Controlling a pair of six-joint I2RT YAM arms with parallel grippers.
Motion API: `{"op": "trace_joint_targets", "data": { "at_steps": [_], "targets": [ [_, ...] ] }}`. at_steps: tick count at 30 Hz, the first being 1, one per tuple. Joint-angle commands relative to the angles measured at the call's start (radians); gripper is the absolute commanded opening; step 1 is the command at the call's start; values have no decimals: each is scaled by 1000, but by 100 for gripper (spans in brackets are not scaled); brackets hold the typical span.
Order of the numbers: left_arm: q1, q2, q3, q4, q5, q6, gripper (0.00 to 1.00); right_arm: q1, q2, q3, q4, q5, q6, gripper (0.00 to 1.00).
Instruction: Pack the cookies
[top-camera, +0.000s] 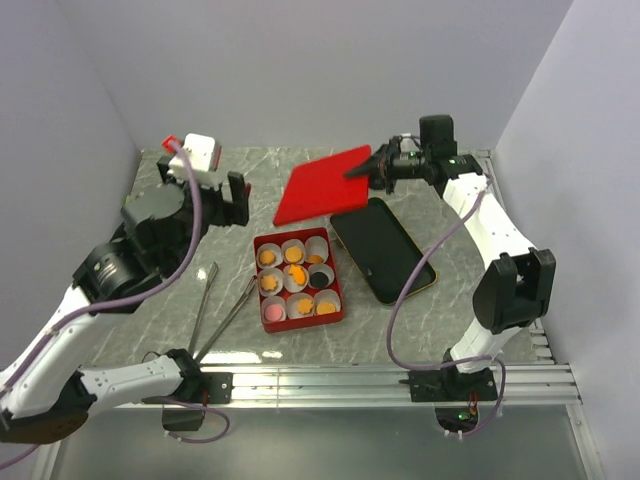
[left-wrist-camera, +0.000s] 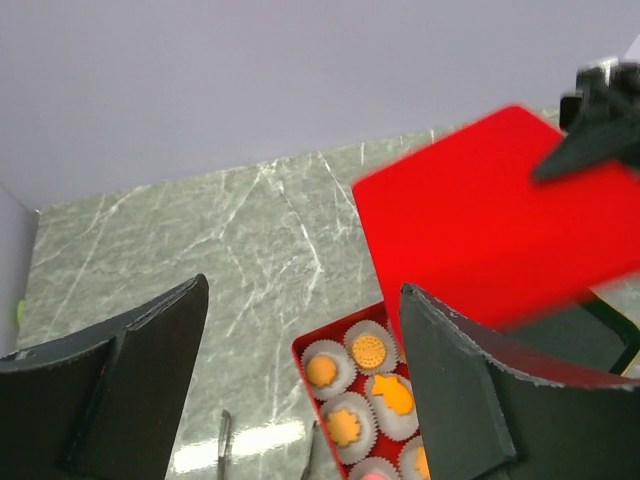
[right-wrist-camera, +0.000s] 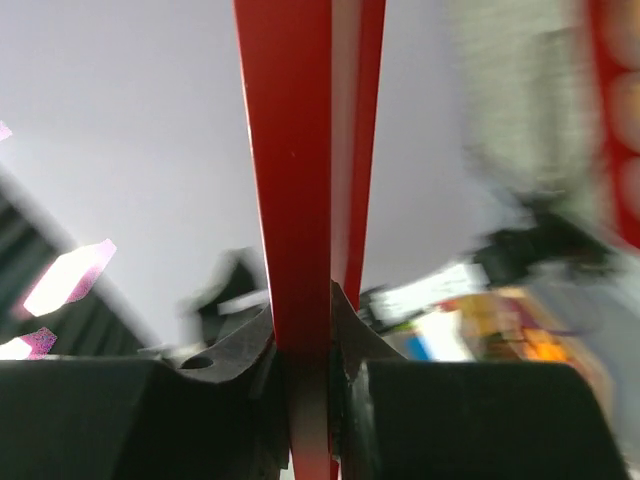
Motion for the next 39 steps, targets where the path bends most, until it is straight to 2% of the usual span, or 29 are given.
{"op": "trace_joint_targets", "data": {
  "at_steps": [1,4,5,6,7,9,12,13,15,16,18,20,24,28,33,39],
  "targets": [
    [36,72,96,-57,65,-50,83,-4,-119,-50,-310,71,-480,0],
    [143,119,142,-54,256,-101,85,-2,-174,-168,-272,68,-590,0],
    [238,138,143,-54,325,-119,85,-1,-185,-193,-263,62,-617,0],
    [287,149,143,-54,391,-139,86,-1,-199,-239,-249,59,-644,0],
    [336,161,143,-57,524,-182,87,1,-207,-263,-232,36,-678,0],
    [424,176,104,-36,587,-219,87,-1,-230,-337,-156,4,-689,0],
    [556,185,-19,45,844,-329,90,9,-254,-386,-88,-30,-703,0],
    [617,211,-86,65,992,-403,86,15,-257,-391,-77,-38,-726,0],
    [666,235,-162,129,1119,-478,84,44,-264,-411,-28,-38,-727,0],
    [688,238,-244,156,1162,-533,97,53,-267,-417,-8,-36,-720,0],
    [688,206,-323,235,1173,-567,98,88,-276,-445,64,-14,-694,0],
    [691,175,-404,248,1162,-561,100,108,-279,-466,121,16,-669,0],
    [703,143,-540,303,1254,-586,99,197,-244,-529,266,63,-612,0],
    [703,91,-700,391,1288,-650,99,228,-190,-549,342,99,-573,0],
    [703,66,-766,375,1274,-618,99,228,-130,-604,522,85,-456,0],
    [703,98,-806,343,1236,-561,99,231,-83,-643,656,71,-369,0]
  ]
}}
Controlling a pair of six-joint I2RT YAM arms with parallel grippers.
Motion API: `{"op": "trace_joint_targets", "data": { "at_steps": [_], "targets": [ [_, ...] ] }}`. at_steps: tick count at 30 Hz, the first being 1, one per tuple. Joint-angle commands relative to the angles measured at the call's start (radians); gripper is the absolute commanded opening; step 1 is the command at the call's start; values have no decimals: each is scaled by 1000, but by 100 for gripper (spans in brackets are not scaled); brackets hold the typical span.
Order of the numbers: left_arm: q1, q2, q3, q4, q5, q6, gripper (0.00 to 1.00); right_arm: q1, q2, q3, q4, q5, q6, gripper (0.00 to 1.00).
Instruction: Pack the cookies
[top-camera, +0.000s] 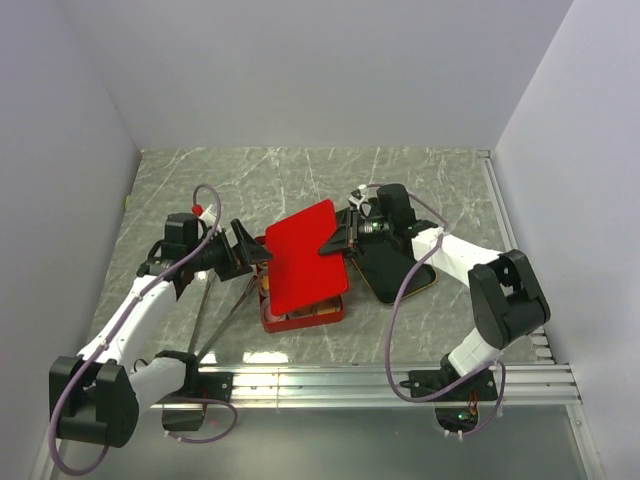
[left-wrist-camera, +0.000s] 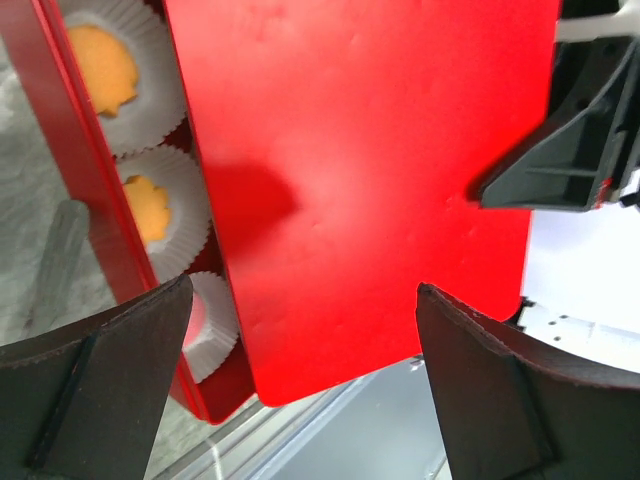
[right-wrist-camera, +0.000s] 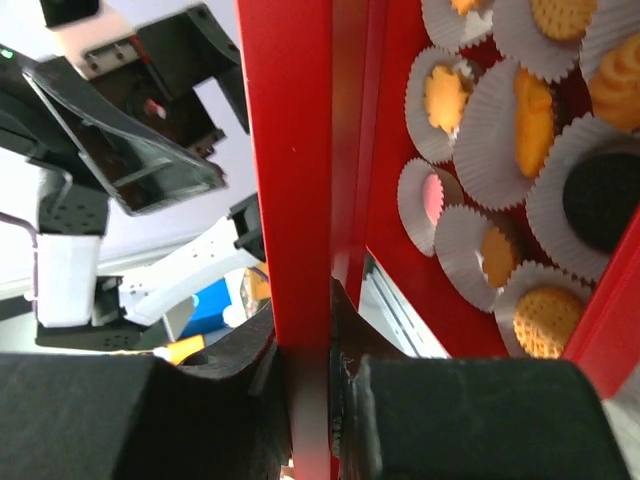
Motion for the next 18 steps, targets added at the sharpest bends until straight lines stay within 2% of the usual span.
{"op": "trace_joint_targets", "data": {
  "at_steps": [1,5,18],
  "targets": [
    [4,25,-25,29,-4,50,100,0,17,-7,188,-26,80,0],
    [4,54,-45,41,-19,67,99,0,58,-36,263,-49,123,0],
    [4,137,-68,106,-11,55,99,9,132,-90,257,-72,80,0]
  ]
}}
